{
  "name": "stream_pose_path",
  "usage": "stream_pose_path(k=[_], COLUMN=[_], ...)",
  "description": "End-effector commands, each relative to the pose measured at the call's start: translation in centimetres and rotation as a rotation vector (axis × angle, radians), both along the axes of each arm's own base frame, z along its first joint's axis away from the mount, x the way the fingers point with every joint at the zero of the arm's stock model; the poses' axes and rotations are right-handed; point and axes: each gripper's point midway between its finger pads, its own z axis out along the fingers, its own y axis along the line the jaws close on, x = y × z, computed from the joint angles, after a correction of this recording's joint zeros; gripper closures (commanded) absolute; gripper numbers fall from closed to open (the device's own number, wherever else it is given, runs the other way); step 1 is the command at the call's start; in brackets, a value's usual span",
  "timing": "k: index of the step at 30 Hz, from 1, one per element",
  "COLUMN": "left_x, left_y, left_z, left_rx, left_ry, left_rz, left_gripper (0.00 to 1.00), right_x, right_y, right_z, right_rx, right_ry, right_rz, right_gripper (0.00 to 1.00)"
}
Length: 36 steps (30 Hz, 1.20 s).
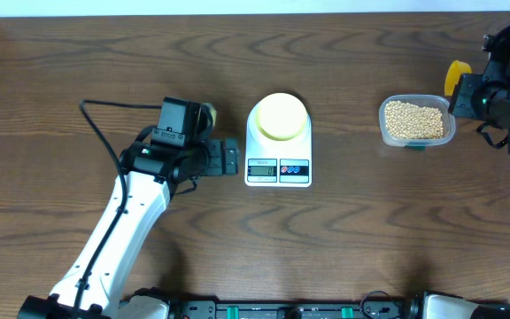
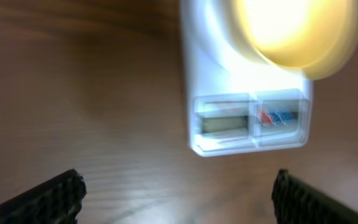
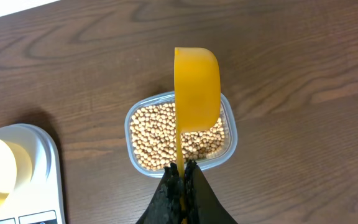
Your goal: Scoop item into bowl and weigh 50g on scale
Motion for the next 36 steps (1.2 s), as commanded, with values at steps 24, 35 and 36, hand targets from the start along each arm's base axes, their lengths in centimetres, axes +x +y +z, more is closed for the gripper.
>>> stream_pose_path(k=[24, 35, 36], left_x=[-2.6, -2.4, -2.4], left_y=[-4.2, -4.1, -4.1], left_z=[-0.6, -0.5, -0.5], left_rx=[0.061, 0.069, 0.069], left_ry=[-0.094, -0.103, -0.103], left_rz=[-0.479, -0.475, -0.474], left_gripper=[0.02, 0.02, 0.02], right_x=[0.5, 0.5, 0.5], right_y=[0.5, 0.5, 0.5], right_z=[-0.1, -0.1, -0.1], right_rx=[0.039, 0.039, 0.039], right_ry=[-0.013, -0.013, -0.013], right_rz=[0.016, 0.017, 0.016], right_gripper=[0.99, 0.99, 0.99])
